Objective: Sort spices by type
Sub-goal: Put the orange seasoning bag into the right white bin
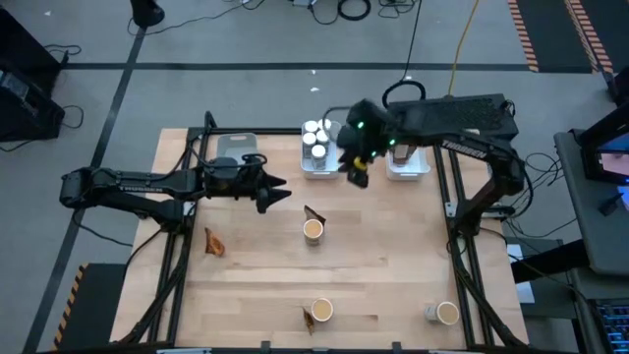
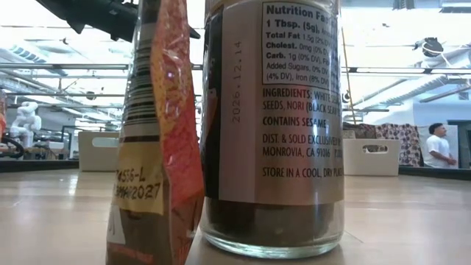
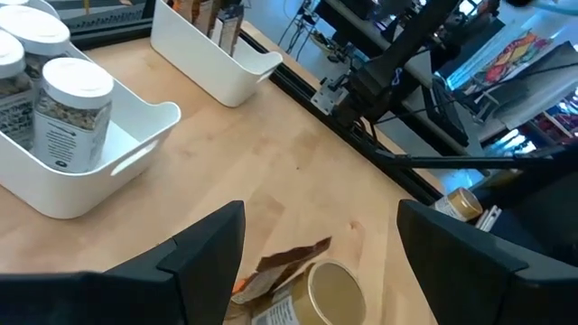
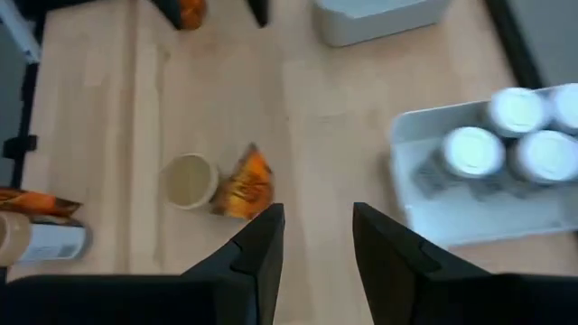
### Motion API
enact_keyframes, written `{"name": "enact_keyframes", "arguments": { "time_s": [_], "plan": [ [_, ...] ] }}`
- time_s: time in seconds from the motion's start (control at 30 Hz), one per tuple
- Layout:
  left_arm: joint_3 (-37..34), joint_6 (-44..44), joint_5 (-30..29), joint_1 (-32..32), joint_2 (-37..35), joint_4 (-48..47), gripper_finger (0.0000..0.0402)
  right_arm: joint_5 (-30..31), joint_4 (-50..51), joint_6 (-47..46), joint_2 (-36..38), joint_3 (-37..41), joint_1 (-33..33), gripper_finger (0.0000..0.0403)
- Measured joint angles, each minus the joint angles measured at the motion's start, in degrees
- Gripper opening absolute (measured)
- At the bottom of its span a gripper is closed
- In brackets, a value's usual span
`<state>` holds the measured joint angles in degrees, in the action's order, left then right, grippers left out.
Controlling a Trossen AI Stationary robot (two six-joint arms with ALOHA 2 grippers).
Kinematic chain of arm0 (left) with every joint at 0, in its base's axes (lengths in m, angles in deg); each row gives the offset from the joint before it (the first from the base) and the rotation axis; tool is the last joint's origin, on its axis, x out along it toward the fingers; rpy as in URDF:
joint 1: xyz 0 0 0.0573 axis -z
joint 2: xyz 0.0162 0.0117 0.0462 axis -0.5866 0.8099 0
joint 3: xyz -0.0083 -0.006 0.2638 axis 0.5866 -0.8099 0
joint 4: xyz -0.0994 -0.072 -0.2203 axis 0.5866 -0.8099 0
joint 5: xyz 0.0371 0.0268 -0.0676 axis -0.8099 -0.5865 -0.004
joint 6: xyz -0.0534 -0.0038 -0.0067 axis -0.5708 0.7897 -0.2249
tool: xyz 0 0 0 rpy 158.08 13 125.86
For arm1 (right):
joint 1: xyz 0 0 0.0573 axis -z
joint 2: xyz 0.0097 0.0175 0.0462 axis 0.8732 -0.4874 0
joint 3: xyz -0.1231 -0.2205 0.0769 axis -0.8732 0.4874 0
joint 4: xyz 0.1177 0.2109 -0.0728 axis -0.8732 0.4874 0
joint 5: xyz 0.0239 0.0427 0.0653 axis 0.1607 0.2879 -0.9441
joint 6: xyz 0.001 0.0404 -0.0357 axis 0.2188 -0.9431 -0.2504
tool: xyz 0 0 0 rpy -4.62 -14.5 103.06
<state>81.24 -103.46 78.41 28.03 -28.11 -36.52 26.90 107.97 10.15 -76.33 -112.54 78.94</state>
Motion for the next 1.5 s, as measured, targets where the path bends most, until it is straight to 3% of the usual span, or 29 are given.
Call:
{"name": "enact_keyframes", "arguments": {
  "time_s": [0.5, 0.67, 0.87, 1.5],
  "plan": [
    [0.1, 2.7, 3.3, 6.5, -0.3, -12.3, 0.0292, 0.8, -9.2, -19.6, -12.7, 0.0, -11.1, 0.0116],
    [4.1, 6.3, 0.2, 10.1, -0.4, -23.0, 0.0292, 9.2, -10.1, -25.0, -15.4, 0.0, -14.3, 0.0116],
    [9.6, 12.9, -2.7, 11.8, -0.4, -32.1, 0.0292, 14.6, -10.3, -33.4, -16.5, 0.0, -16.3, 0.0116],
    [10.3, 18.0, -3.4, 11.8, -0.5, -37.4, 0.0292, 17.0, -12.5, -38.5, -20.4, 0.0, -17.3, 0.0116]
  ]
}}
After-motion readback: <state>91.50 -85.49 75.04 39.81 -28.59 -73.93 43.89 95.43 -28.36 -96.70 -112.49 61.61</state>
